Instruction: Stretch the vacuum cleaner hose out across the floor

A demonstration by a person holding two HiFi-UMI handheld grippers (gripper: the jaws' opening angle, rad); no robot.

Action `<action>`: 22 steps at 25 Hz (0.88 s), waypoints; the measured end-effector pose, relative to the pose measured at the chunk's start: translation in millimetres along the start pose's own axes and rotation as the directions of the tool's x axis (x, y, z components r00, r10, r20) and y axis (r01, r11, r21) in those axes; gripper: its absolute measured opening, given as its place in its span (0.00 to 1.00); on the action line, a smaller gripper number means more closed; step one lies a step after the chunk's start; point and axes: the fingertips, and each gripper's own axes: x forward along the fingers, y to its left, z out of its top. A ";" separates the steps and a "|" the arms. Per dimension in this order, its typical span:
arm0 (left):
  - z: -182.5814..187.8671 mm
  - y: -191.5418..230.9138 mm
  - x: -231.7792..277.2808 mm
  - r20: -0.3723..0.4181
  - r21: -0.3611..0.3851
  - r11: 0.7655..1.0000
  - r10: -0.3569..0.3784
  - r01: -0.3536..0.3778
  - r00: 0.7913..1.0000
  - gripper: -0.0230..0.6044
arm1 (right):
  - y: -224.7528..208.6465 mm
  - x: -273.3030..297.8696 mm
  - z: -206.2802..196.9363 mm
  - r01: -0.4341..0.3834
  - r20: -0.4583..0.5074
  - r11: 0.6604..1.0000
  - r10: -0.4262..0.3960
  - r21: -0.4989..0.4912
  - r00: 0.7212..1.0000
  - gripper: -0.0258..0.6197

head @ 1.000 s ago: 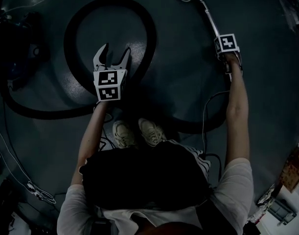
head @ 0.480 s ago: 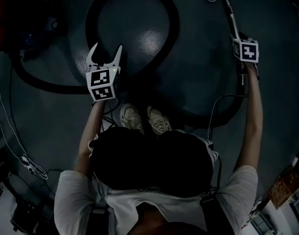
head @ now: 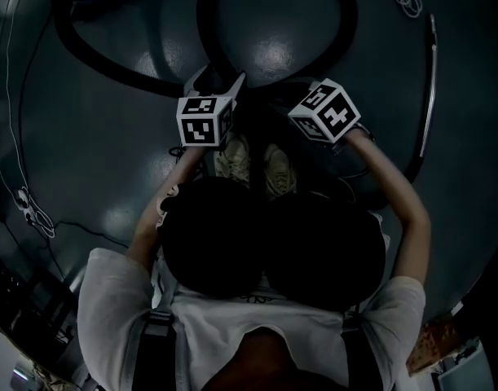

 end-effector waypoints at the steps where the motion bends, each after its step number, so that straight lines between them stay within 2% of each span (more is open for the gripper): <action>1: -7.3 1.0 -2.5 -0.013 -0.043 0.999 -0.006 0.005 1.000 0.52 | 12.5 10.9 -0.2 -0.041 -0.024 0.999 0.040 -0.015 0.999 0.31; 4: -26.3 3.9 -5.9 -0.049 -0.168 0.985 -0.045 0.036 0.998 0.52 | 37.4 32.8 -14.1 -0.104 -0.100 0.994 0.099 -0.043 0.990 0.31; 6: -29.7 5.4 -4.2 -0.057 -0.199 0.979 -0.066 0.053 0.996 0.52 | 40.8 42.4 -19.8 -0.116 -0.121 0.993 0.112 -0.024 0.986 0.31; 10: -28.2 7.0 4.1 -0.088 -0.187 0.979 -0.097 0.079 0.991 0.52 | 39.3 48.8 -17.2 -0.164 -0.154 0.986 0.168 0.037 0.974 0.31; 14: -24.6 1.7 9.9 -0.121 -0.157 0.985 -0.092 0.072 0.988 0.52 | 35.9 44.9 -21.1 -0.139 -0.173 0.979 0.165 0.151 0.971 0.31; 20: -9.5 -4.1 24.0 -0.148 -0.190 0.977 -0.124 0.095 0.981 0.51 | 31.7 50.8 -22.3 -0.122 -0.234 0.977 0.161 0.174 0.959 0.31; 22: -2.0 -2.2 32.1 -0.143 -0.176 0.981 -0.107 0.081 0.984 0.46 | 25.2 52.3 -18.7 -0.121 -0.237 0.971 0.170 0.208 0.956 0.31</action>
